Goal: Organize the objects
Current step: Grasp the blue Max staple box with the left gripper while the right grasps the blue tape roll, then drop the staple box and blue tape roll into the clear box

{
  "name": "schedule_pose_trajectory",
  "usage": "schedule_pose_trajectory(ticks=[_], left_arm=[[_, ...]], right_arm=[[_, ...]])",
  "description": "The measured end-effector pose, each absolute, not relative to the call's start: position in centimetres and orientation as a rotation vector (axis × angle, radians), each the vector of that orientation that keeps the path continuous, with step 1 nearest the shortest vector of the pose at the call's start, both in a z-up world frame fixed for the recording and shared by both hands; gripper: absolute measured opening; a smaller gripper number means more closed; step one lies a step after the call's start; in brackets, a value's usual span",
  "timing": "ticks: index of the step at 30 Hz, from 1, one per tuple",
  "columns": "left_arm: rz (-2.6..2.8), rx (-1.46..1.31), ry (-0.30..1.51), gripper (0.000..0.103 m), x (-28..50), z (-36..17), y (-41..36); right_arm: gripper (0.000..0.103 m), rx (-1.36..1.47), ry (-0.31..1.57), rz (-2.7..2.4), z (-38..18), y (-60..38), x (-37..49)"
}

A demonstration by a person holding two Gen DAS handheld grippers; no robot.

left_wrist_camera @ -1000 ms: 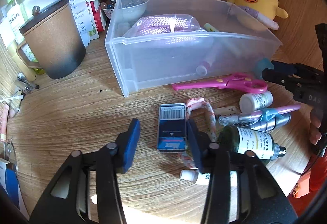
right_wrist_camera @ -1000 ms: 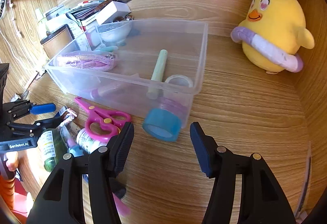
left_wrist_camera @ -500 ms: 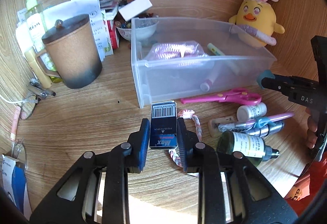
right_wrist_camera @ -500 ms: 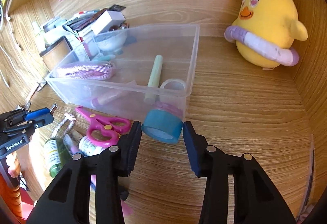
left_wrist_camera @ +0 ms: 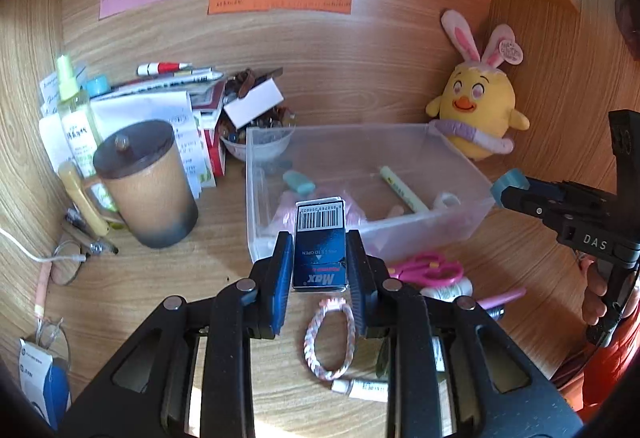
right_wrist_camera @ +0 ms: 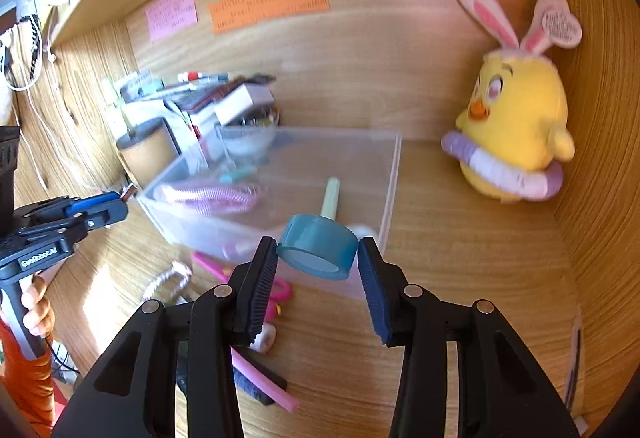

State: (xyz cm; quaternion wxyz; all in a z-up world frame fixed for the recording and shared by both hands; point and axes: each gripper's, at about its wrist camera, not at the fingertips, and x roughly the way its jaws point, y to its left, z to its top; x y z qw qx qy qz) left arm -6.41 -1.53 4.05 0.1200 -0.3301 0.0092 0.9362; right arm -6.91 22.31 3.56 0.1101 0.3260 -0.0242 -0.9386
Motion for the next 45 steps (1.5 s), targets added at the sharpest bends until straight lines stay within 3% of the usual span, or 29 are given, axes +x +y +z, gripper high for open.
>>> schedule_pose_trajectory(ticks=[28, 30, 32, 37, 41, 45], left_arm=[[2.642, -1.059, 0.062, 0.029, -13.0, 2.8, -0.3], [2.633, -1.047, 0.065, 0.033, -12.6, 3.0, -0.3], [2.636, -1.035, 0.063, 0.045, -12.1, 3.4, -0.3], [2.64, -1.0, 0.093, 0.067, -9.9, 3.7, -0.1], [2.631, -1.03, 0.137, 0.093, -8.1, 2.9, 0.3], [2.565, -1.075, 0.176, 0.094, -6.5, 1.7, 0.7]], right_arm=[[0.04, 1.092, 0.036, -2.67, 1.1, 18.6, -14.3], [0.046, 1.077, 0.047, -2.68, 1.4, 18.6, -14.0], [0.049, 1.059, 0.052, -2.682, 1.8, 18.7, -13.5], [0.05, 1.028, 0.061, -2.671, 2.5, 19.1, -11.9], [0.051, 1.021, 0.077, -2.655, 2.7, 19.2, -10.1], [0.059, 1.003, 0.121, -2.629, 2.7, 18.7, -8.4]])
